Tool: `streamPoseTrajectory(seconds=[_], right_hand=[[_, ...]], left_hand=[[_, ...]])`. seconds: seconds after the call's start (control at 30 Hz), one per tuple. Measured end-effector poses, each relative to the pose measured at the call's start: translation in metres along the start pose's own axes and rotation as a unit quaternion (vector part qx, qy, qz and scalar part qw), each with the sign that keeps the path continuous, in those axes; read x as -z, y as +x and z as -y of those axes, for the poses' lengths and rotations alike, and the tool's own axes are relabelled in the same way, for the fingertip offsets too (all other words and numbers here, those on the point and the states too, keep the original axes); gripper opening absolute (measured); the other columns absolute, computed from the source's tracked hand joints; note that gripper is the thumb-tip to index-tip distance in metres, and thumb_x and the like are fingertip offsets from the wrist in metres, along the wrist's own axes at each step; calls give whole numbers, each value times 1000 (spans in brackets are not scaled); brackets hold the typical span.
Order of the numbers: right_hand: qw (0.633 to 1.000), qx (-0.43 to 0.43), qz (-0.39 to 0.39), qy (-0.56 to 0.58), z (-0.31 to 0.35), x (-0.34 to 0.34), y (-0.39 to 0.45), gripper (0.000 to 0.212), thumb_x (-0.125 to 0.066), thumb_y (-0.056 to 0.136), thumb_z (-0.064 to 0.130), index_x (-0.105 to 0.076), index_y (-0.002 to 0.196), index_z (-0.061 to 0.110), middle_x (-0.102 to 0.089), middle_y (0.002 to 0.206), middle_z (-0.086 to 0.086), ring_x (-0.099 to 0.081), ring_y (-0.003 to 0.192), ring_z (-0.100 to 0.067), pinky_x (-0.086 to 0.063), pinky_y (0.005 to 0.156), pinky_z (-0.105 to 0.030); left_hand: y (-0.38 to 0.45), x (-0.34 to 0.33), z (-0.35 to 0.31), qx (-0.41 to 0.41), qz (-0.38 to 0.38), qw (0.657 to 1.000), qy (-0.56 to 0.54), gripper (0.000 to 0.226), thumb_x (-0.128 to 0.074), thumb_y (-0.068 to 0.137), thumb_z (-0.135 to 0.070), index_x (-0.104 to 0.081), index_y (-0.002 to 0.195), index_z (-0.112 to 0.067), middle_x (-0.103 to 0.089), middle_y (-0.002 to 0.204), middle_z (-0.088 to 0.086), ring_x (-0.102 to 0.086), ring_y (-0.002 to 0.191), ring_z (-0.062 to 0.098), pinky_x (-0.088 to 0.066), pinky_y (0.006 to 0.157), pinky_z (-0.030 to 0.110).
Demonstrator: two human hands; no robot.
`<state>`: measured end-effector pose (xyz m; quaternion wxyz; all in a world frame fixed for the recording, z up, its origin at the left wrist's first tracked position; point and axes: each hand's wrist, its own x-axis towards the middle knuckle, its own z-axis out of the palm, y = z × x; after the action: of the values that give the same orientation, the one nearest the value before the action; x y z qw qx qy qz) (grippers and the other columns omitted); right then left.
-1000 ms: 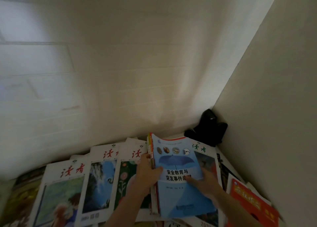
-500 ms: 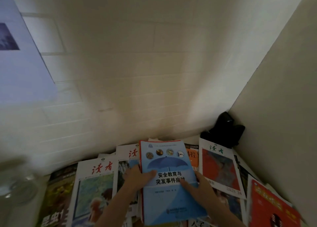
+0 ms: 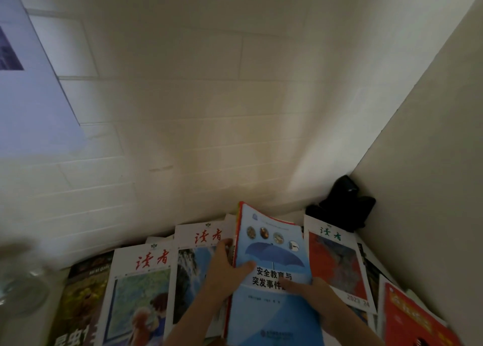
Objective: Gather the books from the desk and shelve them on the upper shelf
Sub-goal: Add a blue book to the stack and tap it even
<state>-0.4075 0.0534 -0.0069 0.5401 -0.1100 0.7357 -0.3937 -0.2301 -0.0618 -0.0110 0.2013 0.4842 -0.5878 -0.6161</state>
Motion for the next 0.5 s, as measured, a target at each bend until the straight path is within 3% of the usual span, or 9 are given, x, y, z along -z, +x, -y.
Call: streamPoseTrajectory(seconds=[0.07,0.2,0.33,0.43,0.5], right_hand=[[999,26,-24,-1,5,2,0,45,-87,66,17,-68,103,0,-75,90,-18,-73,80,-36,-61,69,-46],[999,45,-9,-11,23,-1,2,39,-83,71,19,-67,101,0,-75,89,-19,-72,82,-38,-59,76,-52],[995,66,-3,-74,28,-23,6,34,-82,75,25,-67,102,9,-75,91,-12,-73,81,-30,-61,73,-44],[988,102,1,-114,27,-49,10,35,-81,77,25,-65,104,11,-74,92,-7,-72,78,-21,-58,61,-30],[986,112,18,-123,27,-67,10,31,-79,79,25,-65,103,11,-74,93,-6,-72,79,-19,-59,63,-30]], left_hand=[[9,1,-5,25,-6,999,-22,74,-81,75,-21,-36,133,-18,-59,125,7,-63,99,19,-56,85,37],[22,11,-10,107,9,991,-78,39,-82,73,-18,-67,108,-8,-72,93,6,-71,79,21,-59,68,34],[14,27,14,108,-9,990,-85,31,-79,77,-19,-66,105,-15,-72,99,8,-70,86,25,-59,74,39],[11,43,42,88,-84,992,-36,58,-81,67,-42,-62,115,-15,-67,112,9,-65,98,29,-55,87,48],[28,57,82,103,-136,985,5,84,-74,49,-65,-59,116,-18,-62,116,7,-62,103,29,-54,89,48]])
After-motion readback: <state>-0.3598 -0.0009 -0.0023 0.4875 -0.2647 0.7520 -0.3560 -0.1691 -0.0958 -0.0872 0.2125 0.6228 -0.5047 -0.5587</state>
